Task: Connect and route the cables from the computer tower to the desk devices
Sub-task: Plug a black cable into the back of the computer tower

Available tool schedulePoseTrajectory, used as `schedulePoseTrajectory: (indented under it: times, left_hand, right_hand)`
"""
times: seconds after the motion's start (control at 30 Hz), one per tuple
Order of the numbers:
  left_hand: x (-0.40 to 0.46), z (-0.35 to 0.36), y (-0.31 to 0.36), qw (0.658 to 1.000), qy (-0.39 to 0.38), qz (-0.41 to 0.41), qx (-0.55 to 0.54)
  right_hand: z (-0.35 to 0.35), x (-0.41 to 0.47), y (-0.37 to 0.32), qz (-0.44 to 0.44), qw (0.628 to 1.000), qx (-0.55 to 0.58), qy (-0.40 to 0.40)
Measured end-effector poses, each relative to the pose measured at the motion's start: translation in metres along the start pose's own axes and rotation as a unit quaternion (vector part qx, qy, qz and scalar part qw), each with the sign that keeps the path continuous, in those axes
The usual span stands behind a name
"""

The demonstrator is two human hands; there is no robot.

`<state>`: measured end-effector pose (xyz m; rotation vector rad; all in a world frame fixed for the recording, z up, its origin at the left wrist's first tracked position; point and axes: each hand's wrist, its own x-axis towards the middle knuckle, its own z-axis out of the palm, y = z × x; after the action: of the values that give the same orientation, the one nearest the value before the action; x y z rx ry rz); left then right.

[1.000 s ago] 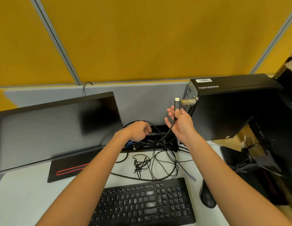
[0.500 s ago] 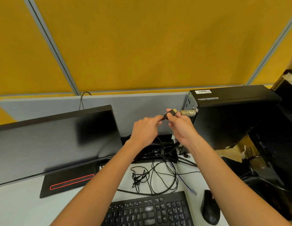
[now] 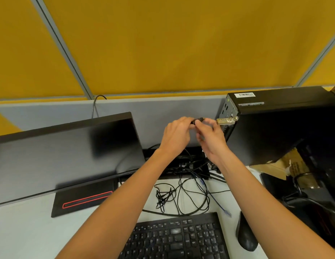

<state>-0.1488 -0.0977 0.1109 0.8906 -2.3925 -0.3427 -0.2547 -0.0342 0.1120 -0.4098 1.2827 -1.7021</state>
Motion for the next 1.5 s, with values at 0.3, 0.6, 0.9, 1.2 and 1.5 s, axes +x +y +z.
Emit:
schedulePoseTrajectory:
  times: [0.3,0.6,0.9,1.2,1.5]
  left_hand:
    - [0.006,0.002,-0.01,0.982,-0.066,-0.122,-0.127]
    - [0.004,-0.005,-0.01,0.974,-0.055,-0.154,-0.156]
    - [0.006,-0.025,-0.004,0.904,-0.076,-0.244,-0.341]
    - [0.025,-0.018,0.001,0.924,0.014,-0.221,-0.311]
    - [0.058,0.01,0.026,0.952,-0.032,-0.212,-0.217]
  right_hand:
    - [-0.008,-0.002,-0.002,-0.084,0.988,-0.126,0.039]
    - [0.004,-0.009,0.003,-0.062,0.989,-0.112,0.08]
    - [0.017,-0.02,-0.005,-0.051,0.974,-0.213,0.049]
    - [0.031,-0.019,-0.074,-0.218,0.824,-0.522,-0.002]
    - [-0.004,0.05,-0.119,-0.305,0.699,-0.647,-0.012]
